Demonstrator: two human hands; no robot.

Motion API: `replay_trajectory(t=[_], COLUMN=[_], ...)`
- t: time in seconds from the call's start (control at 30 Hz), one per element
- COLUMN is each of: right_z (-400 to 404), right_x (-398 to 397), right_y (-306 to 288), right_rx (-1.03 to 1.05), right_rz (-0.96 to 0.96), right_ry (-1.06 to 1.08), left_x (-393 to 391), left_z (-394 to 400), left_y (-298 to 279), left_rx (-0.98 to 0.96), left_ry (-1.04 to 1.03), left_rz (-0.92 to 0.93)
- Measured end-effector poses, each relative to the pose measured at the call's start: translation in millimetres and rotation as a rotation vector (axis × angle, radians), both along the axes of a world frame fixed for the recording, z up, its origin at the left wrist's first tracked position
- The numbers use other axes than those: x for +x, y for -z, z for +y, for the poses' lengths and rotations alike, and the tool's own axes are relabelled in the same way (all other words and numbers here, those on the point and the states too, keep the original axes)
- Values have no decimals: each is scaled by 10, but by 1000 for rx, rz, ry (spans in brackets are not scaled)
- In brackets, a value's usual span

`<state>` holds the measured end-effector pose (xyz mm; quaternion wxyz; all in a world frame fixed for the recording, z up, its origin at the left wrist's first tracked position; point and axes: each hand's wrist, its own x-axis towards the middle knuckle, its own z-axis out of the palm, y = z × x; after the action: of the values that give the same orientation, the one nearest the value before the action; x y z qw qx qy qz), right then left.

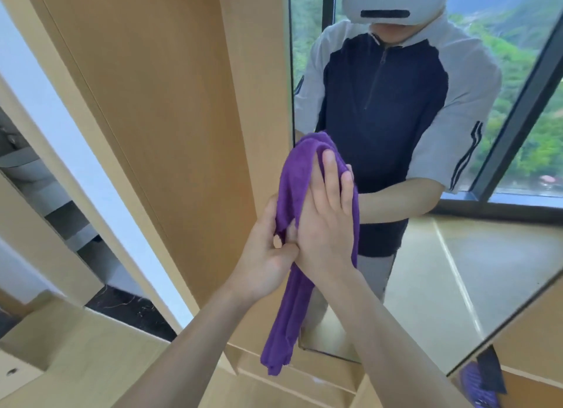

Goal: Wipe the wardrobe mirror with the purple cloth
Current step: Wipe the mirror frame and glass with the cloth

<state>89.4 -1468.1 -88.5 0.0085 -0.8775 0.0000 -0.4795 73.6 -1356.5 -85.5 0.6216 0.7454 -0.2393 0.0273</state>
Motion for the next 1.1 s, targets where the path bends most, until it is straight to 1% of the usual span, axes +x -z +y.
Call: replay_trajectory(t=[0.1, 0.2, 0.27, 0.37, 0.43, 0.5, 0.57, 0.63, 0.73, 0.8, 0.87, 0.97, 1.03, 1.1], right_z=[15, 5, -5, -66, -125, -178, -219, -243, -230, -165, -102, -117, -233, -369], right_x=[60, 19, -62, -217, -315, -357, -351, -316, -220, -128, -49, -39, -108, -208], right_y=[-16, 394, 821, 1432, 1664, 1726, 1653, 1436, 1037, 917, 999, 1374, 1596, 1714], right_rx=[4, -7, -12, -87, -131, -131, -110, -66, 91, 172, 139, -30, -73, -83], right_rz=[-16, 67, 177, 408, 492, 498, 473, 365, 157, 90, 130, 350, 444, 489], right_ry=[25, 64, 60, 69, 63, 54, 45, 59, 33, 22, 44, 66, 73, 106], left_x=[71, 128, 138, 204, 242, 265, 285, 300, 337, 366, 404, 455, 501, 569], left_z=[62, 96, 105, 111, 100, 77, 48, 23, -11, -27, -42, -82, -131, -190], left_y=[8, 1, -7, -3, -13, -27, -25, -10, 33, 53, 74, 84, 86, 117], left_rx=[8, 59, 86, 124, 126, 113, 87, 82, 81, 80, 89, 116, 118, 128], left_ry=[71, 142, 172, 148, 140, 146, 151, 143, 132, 133, 134, 127, 130, 113], left_rz=[-27, 15, 26, 24, 41, 59, 66, 54, 29, 15, 8, 5, 8, 20])
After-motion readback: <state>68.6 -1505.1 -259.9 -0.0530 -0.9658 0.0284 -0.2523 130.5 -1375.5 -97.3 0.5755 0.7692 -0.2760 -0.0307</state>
